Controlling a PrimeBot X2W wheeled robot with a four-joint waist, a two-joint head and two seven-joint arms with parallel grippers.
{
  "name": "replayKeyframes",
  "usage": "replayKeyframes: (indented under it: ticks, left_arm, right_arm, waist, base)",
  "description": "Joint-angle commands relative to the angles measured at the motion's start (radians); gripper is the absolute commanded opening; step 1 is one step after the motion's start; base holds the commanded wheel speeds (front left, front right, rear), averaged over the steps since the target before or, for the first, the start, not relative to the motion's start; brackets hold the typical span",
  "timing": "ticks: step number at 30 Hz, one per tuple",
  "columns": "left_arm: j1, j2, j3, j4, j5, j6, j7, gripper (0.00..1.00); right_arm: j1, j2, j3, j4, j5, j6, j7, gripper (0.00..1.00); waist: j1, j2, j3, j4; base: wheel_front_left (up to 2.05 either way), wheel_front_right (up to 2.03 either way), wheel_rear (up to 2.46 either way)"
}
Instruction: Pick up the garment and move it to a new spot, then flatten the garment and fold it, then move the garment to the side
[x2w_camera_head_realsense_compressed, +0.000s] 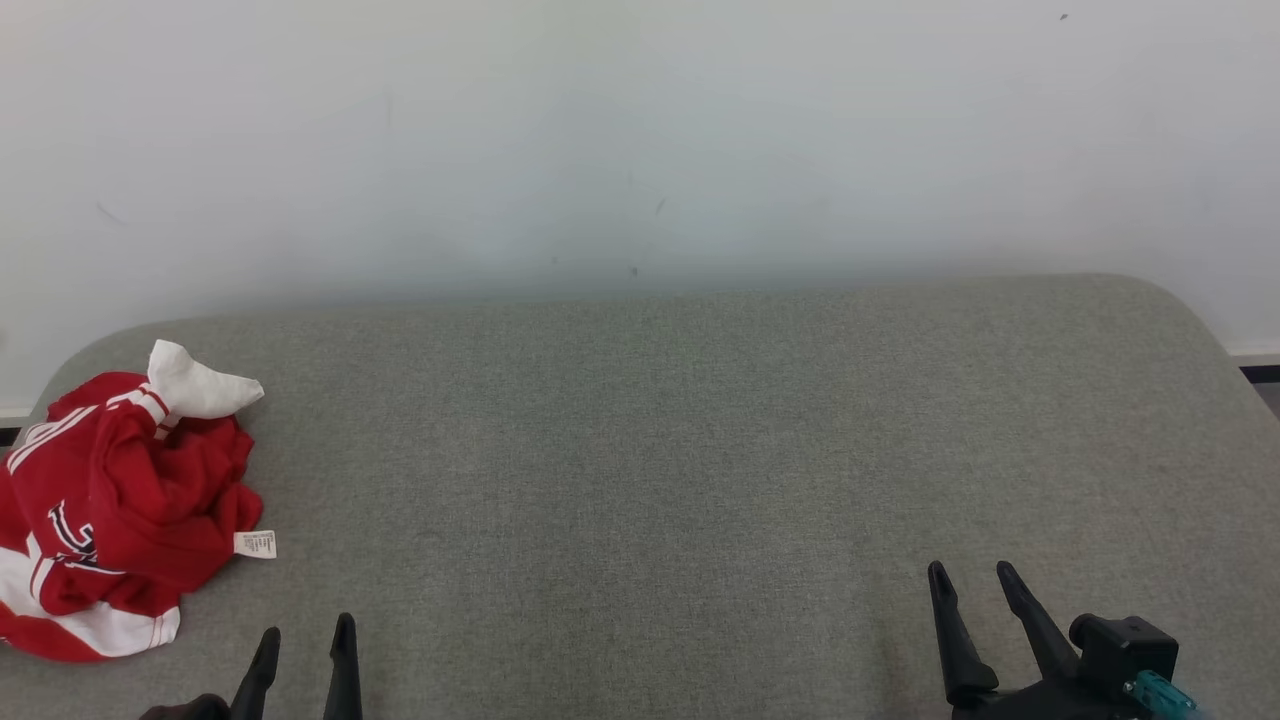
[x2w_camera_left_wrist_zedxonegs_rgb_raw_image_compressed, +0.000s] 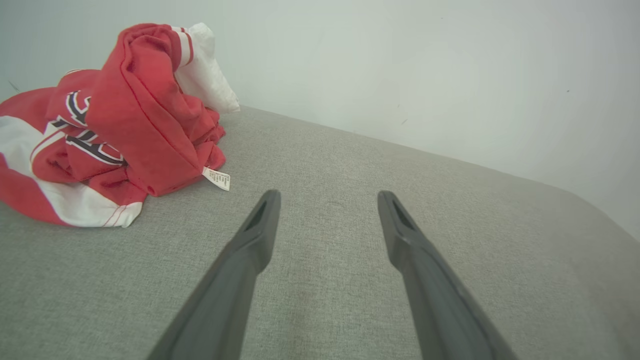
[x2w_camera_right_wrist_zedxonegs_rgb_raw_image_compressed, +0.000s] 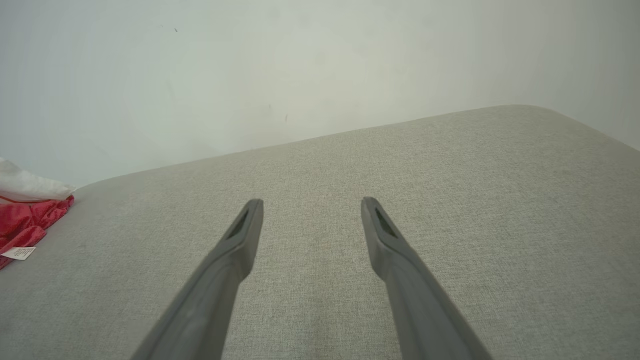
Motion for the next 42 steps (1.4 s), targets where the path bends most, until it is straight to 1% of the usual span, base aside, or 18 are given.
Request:
replayKeyframes:
  ticks: [1, 12, 24, 42]
  left_arm:
    - [0.008, 0.007, -0.001, -0.008, 0.025, 0.004, -0.012, 1.0]
    - [0.024, 0.003, 0.011, 0.005, 0.103, 0.007, -0.036, 1.0]
    - [0.036, -0.017, 0.04, 0.005, 0.161, -0.004, -0.059, 1.0]
    - [0.056, -0.035, 0.054, 0.002, 0.285, -0.007, -0.09, 1.0]
  right_arm:
    - [0.003, -0.009, 0.004, -0.009, -0.029, -0.001, -0.009, 1.0]
    - [0.015, -0.011, 0.015, -0.011, -0.132, -0.002, -0.022, 1.0]
    - [0.019, -0.013, 0.019, -0.007, -0.245, -0.002, -0.04, 1.0]
    - [0.027, -0.005, 0.031, 0.005, -0.377, -0.002, -0.072, 1.0]
  waist:
    - [0.0, 0.0, -0.001, 0.0]
    - [0.0, 0.0, -0.008, 0.003]
    - [0.0, 0.0, -0.017, 0.004]
    - [0.0, 0.0, -0.028, 0.006]
  base:
    - [0.0, 0.0, 0.0]
    - [0.0, 0.0, 0.0]
    - [0.0, 0.0, 0.0]
    - [0.0, 0.0, 0.0]
